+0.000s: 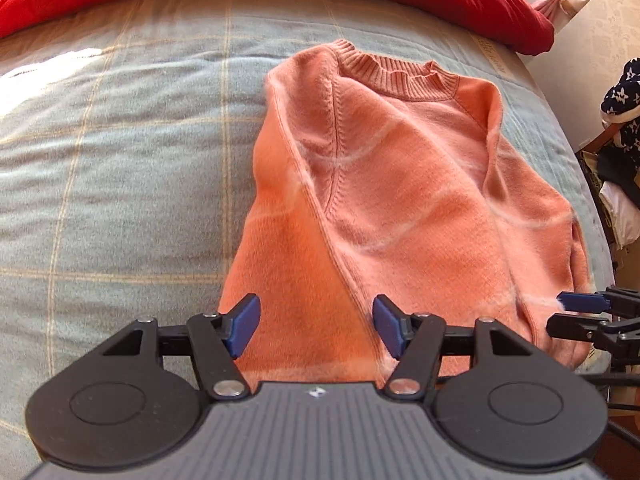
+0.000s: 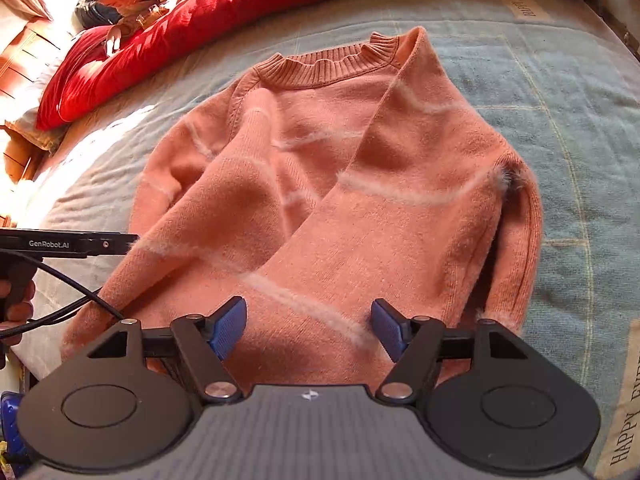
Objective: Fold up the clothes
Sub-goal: 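Open both grippers and release the sweater flat on the bed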
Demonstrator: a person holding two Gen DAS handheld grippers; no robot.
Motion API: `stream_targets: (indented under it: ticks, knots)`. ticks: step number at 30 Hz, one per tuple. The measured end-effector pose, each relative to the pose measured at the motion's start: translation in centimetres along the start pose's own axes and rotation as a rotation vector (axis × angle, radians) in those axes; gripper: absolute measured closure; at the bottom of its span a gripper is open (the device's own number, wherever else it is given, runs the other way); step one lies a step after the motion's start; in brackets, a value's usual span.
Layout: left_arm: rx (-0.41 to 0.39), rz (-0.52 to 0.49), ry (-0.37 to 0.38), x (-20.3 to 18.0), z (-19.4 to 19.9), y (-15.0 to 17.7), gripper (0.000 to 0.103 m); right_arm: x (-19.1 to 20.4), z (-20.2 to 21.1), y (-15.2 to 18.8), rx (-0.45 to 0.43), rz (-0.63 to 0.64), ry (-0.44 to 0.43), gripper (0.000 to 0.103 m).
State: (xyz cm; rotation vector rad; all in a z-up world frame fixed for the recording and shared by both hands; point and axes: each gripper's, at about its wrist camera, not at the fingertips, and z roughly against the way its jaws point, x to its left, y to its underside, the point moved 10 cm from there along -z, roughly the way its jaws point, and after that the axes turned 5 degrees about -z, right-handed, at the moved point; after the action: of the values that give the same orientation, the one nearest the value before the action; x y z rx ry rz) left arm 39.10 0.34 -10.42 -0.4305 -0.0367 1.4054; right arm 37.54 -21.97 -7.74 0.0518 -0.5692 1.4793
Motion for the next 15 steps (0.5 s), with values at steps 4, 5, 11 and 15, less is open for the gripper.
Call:
stream_targets:
  ticks: [4,5,11,15]
  knots:
    - [0.006,0.036,0.025,-0.4,0.3,2.0,0.04,1.1,1.0,0.1,-0.008,0.026,-0.017,0.027]
    - [0.007,0.047,0.024,-0.2,0.6,2.4,0.04,1.3,1.2,0.0,-0.011,0.028,-0.017,0.027]
    - [-0.014,0.085,-0.009,2.6,4.2,4.0,0.04,3.6,3.4,-2.1,-0.035,0.04,-0.046,0.027]
    - [-0.043,0.074,-0.044,4.9,6.9,4.8,0.036,7.5,4.5,-4.0,-0.044,0.066,-0.113,0.025]
